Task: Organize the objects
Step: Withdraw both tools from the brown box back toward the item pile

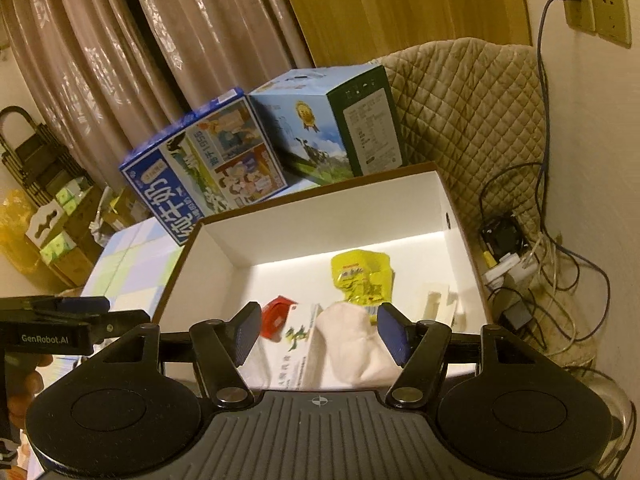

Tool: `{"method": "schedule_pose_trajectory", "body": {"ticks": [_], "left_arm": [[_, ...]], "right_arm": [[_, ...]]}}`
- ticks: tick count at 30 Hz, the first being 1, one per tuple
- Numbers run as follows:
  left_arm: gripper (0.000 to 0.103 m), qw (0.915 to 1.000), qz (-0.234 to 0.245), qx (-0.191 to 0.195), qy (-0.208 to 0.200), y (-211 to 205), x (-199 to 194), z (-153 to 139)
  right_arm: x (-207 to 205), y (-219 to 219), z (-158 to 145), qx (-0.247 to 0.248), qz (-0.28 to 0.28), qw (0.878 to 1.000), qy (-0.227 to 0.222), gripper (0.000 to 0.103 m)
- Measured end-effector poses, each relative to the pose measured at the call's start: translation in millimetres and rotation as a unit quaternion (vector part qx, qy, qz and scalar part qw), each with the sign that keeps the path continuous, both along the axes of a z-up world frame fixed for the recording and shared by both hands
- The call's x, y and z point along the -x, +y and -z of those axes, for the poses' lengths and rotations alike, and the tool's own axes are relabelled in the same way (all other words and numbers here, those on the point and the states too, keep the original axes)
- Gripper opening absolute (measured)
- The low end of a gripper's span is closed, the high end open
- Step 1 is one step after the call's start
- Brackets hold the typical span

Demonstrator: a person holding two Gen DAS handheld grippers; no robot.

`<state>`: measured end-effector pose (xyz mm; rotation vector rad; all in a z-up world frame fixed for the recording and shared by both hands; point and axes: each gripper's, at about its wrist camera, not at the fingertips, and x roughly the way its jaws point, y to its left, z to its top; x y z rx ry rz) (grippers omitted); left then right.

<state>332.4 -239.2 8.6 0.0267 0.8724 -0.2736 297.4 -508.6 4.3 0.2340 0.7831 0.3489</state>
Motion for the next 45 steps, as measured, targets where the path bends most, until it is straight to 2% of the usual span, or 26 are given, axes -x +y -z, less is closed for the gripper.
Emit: {"method": "schedule_pose_trajectory", "body": {"ticks": [15, 31, 45], "left_arm": [[0.093, 0.9997, -0.022, 0.002, 0.011, 51.9, 62.8, 1.6], [0.093, 0.9975, -0.062, 0.001, 0.034, 138.4, 115.7, 14.6], [0.093, 0.9874, -0.145, -0.001, 0.063, 229.1, 152.2, 32.4]], "right_arm": [[54.3, 32.6, 0.2, 0.002, 0.003, 1.000, 0.011, 0.062], [99.3, 103.3, 16.4, 0.003, -0.025, 0.999, 0.041, 0.062], [114.9, 178.8, 38.3, 0.012, -0.078, 0.995, 0.068, 0.062]]}}
